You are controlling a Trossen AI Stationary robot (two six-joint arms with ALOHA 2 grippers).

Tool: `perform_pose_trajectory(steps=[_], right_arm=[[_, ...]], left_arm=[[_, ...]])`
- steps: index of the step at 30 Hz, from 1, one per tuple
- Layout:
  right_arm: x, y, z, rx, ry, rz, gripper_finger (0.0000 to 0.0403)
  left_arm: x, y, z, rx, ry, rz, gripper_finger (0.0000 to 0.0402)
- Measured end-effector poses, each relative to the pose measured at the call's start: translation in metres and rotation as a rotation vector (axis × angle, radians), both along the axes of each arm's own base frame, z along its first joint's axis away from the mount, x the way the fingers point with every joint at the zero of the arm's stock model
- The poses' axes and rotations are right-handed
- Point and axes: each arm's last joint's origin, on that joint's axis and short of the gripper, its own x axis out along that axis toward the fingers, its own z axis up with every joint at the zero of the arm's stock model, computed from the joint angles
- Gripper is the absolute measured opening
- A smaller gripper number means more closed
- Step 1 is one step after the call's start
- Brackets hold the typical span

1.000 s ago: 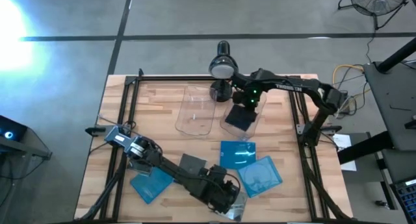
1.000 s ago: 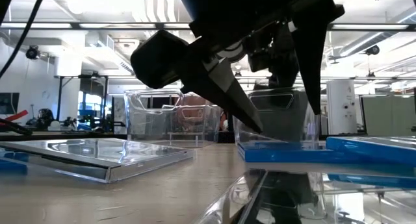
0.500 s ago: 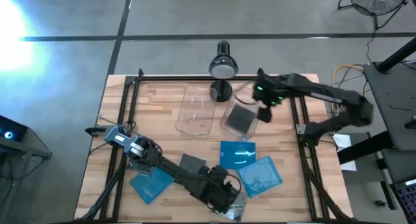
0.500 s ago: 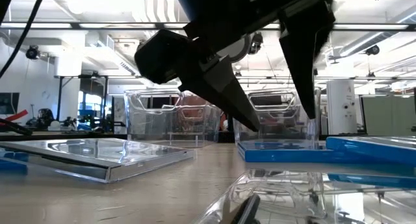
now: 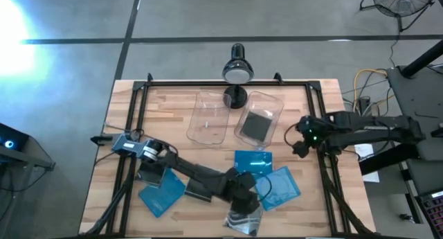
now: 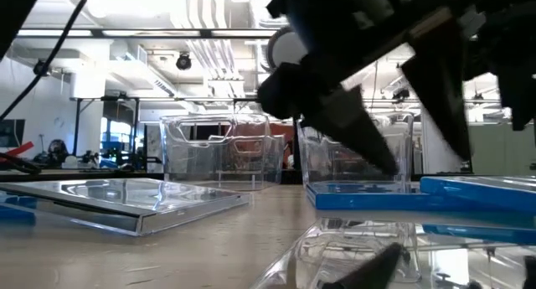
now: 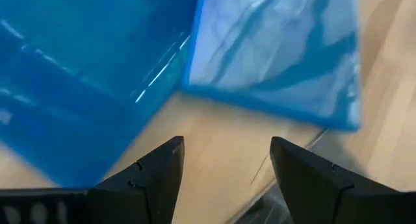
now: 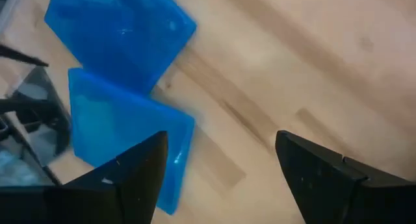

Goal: Pick & place jewel cases by type
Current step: Put the blue CD case into the left transparent bin

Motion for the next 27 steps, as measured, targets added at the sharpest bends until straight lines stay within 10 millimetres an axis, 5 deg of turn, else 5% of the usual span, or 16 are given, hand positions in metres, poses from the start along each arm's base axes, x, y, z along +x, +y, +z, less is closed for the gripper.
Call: perform_pose_trajectory(steps=[7, 19, 27], right_arm=[[0.007, 0.012, -0.023, 0.098, 0.021, -0.028, 0.0273], [0.032, 0.037, -0.066, 0.181, 0.124, 0.114, 0.0265], [0.045, 0.052, -0.099, 0.36, -0.046, 0.261, 0.0264]], left_arm=[[0.008, 0.016, -0.004, -0.007, -0.01, -0.006, 0.0213], [0.008, 0.012, -0.03, -0.151, -0.056, -0.042, 0.0213], [0.008, 0.016, -0.036, -0.171, -0.075, -0.033, 0.0213]])
